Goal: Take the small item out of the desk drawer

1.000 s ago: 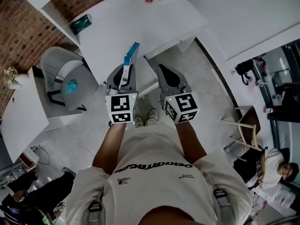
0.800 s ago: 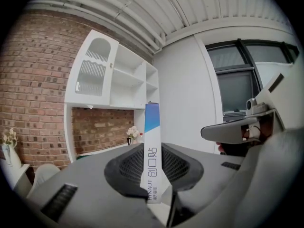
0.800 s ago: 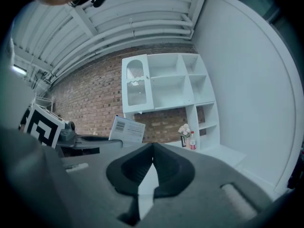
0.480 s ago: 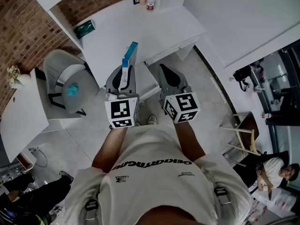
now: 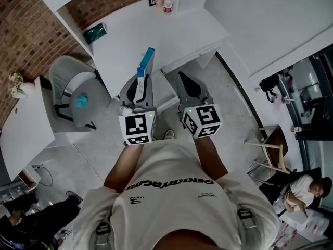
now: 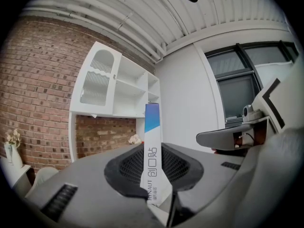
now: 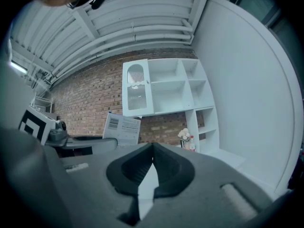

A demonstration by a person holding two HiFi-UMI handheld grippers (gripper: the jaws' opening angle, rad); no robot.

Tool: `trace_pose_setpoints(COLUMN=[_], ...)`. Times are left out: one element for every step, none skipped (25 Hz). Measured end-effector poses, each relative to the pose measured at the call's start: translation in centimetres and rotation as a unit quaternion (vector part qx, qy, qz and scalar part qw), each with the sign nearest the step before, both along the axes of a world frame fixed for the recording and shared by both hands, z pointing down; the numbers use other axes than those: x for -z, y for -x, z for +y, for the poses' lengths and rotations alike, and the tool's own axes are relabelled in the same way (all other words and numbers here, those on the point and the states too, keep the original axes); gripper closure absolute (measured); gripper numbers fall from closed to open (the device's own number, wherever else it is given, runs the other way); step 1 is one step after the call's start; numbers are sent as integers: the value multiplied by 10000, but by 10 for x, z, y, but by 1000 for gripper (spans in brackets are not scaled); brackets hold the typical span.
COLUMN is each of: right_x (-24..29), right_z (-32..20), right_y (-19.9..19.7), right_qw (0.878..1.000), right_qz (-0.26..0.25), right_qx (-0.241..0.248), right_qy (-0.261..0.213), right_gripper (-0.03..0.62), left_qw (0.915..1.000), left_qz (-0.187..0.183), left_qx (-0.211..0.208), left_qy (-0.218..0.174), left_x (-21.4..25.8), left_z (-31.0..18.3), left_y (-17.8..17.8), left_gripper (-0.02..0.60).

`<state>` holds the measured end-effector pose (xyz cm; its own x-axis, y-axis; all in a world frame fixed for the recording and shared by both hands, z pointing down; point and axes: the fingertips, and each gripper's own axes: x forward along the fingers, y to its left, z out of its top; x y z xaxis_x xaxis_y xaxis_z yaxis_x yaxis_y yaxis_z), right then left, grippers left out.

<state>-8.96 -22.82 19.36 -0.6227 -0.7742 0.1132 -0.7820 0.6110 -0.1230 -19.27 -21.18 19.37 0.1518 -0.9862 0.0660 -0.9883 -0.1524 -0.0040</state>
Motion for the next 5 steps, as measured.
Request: trace_pose_setpoints(right_x=[0,-1,-1,-2,-3], right_z=[0,0,0,0,0], right_y=[0,0,1,1,1], right_qw=[10000,10000,10000,10000,10000], right_qz=[-7,-12,-16,-17,-18], right_qx=[-6,-9,-10,-9,-7], right_qy=[0,2,6,10,15], right_gripper=[603,603,603,603,603], left_qw=[10000,10000,10000,10000,10000], left_qz=[-4,-6,-7,-7,-7], left_qx=[0,1,4,7,10], left_qy=[-9,-16,-21,-25,-28], left_x=[1,1,1,1,1], left_z=[0,0,0,1,1], left_y=[0,1,1,2,2], left_gripper=[503,503,503,503,503])
